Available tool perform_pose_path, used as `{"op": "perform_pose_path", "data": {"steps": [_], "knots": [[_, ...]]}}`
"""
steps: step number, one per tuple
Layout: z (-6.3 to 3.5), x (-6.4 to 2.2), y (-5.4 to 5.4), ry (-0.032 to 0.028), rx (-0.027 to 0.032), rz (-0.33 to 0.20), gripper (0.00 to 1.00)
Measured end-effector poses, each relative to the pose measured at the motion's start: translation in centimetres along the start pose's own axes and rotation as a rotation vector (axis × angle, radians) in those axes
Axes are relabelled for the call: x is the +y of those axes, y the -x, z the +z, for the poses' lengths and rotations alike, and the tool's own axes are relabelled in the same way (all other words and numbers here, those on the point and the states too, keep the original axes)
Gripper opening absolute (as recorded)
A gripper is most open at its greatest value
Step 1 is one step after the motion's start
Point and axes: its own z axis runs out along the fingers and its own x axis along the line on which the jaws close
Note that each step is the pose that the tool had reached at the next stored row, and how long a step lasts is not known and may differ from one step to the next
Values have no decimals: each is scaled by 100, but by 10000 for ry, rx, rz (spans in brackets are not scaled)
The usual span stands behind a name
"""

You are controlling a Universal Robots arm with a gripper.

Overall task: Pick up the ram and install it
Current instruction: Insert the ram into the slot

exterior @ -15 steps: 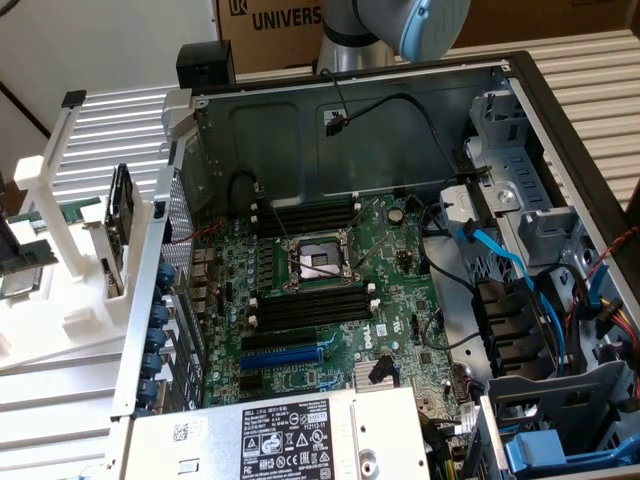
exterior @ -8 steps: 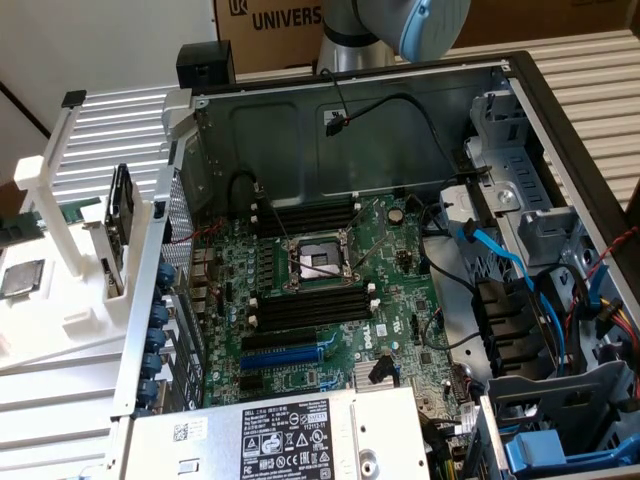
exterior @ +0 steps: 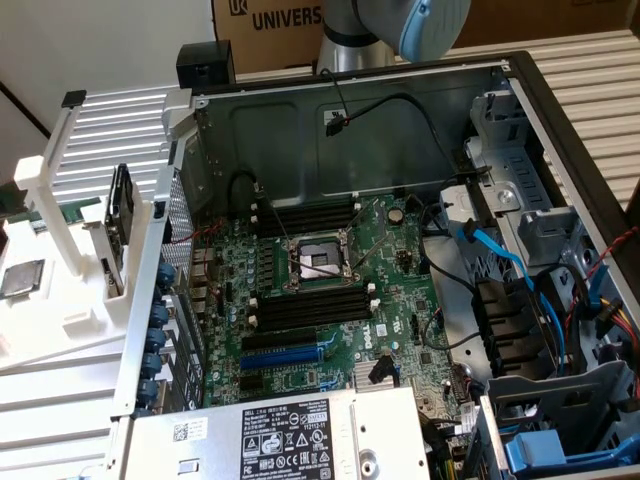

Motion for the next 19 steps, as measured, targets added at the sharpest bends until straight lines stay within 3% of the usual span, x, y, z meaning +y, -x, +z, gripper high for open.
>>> {"op": "perform_pose_path", "data": {"steps": [4, 10, 14, 19], "knots": [[-130, -10, 2, 105, -12, 4, 12], [-302, -116, -6, 116, 9, 9, 12], [-324, -194, -19, 122, 11, 9, 12], [-325, -225, -24, 142, 29, 16, 12]]}}
